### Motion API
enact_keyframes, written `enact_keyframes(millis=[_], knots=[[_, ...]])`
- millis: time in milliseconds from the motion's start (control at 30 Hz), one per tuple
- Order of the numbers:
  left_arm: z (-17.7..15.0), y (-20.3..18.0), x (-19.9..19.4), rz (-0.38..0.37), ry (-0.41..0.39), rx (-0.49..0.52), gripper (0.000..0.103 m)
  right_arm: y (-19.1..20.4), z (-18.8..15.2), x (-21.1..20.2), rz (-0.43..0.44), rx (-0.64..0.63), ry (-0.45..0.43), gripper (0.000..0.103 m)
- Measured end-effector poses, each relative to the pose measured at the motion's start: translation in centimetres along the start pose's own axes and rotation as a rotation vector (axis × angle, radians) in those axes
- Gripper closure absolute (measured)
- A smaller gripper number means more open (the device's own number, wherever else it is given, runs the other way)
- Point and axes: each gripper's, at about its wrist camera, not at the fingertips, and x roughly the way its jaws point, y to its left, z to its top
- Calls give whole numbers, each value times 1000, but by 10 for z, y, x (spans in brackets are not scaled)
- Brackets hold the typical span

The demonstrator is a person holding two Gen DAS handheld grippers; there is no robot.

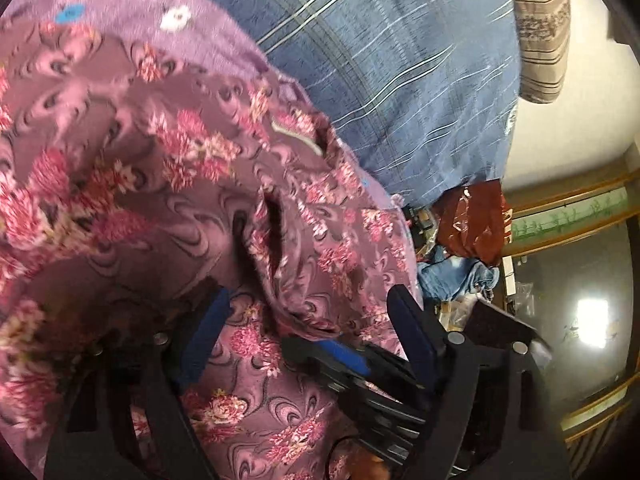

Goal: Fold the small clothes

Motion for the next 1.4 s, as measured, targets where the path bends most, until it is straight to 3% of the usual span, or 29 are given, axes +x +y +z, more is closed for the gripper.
enact_keyframes(millis=[133,200,233,267,367,500,667,800,833,867,900,1000,1033,1100,1167,1200,1233,1300,1400], knots=[[-4,-7,13,36,-7,14,23,-12,-3,-39,2,9,-46,70],[-5,-10,15,71,-34,37,46,-30,2,-67,7,69,-96,67],[-5,-13,16,92,-42,54,83,-47,4,-87,9,128,-140,64],[-5,-17,15,127,-50,81,98,-64,5,-105,6,189,-188,59],[-4,-21,-11,215,-174,84,99,-121,6,-151,-44,364,-314,43],[-5,-21,-54,326,-328,80,99,-192,-5,-190,-157,551,-396,43],[-3,-8,-52,329,-291,51,99,-232,-13,-170,-164,604,-312,43],[-2,-9,-43,347,-270,61,99,-228,-4,-121,-170,569,-207,45],[-2,-10,-44,343,-275,63,99,-225,-6,-112,-168,553,-173,66],[-2,-10,-44,339,-277,69,98,-217,-2,-104,-145,496,-133,96],[-4,-10,-45,345,-277,73,98,-207,2,-107,-171,435,-147,99],[-3,-9,-28,390,-223,91,90,-195,9,-134,-224,370,-293,99],[-3,-7,-16,442,-178,99,86,-200,10,-136,-249,381,-300,99],[-6,-6,1,521,-123,126,85,-216,11,-123,-321,401,-219,99],[-8,-10,-1,547,-136,140,85,-225,4,-101,-348,416,-88,99],[-8,-12,-7,553,-147,131,85,-222,2,-104,-359,410,-120,99],[-7,-13,-15,551,-177,117,85,-215,3,-109,-384,407,-128,89],[-6,-13,-40,523,-278,74,85,-201,6,-119,-418,393,-157,89],[-4,-14,-58,440,-335,52,78,-167,21,-132,-373,315,-224,89]])
